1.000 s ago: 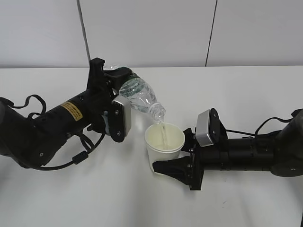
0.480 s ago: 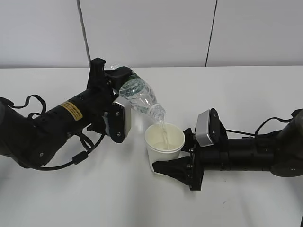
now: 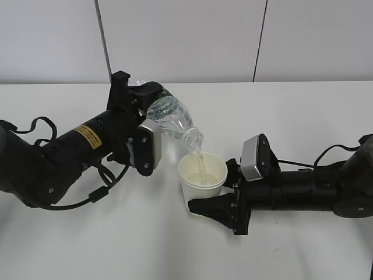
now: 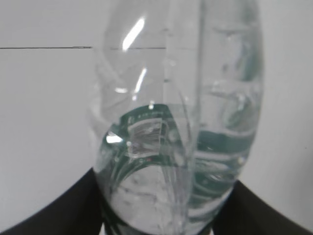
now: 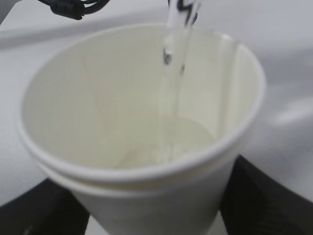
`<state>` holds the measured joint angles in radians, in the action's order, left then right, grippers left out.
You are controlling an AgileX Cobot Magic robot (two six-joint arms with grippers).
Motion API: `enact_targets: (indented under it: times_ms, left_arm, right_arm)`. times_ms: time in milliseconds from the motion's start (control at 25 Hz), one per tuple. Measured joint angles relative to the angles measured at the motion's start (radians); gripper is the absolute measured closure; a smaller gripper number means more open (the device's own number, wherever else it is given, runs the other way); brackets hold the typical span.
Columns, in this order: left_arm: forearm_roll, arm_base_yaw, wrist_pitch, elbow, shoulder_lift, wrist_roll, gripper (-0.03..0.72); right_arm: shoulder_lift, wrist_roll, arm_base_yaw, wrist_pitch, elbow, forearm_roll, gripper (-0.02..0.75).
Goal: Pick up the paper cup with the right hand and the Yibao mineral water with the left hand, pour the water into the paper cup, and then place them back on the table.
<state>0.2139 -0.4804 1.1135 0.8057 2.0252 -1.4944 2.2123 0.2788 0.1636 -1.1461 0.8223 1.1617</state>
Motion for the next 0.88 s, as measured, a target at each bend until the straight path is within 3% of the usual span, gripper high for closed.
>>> enact_targets:
  times_ms: [880]
  left_arm:
    - [0.003,0.0,0.001,0.0,0.0,0.037,0.305]
  right_arm:
    - [0.0,0.0,0.0,0.004,0.0,0.0,0.184]
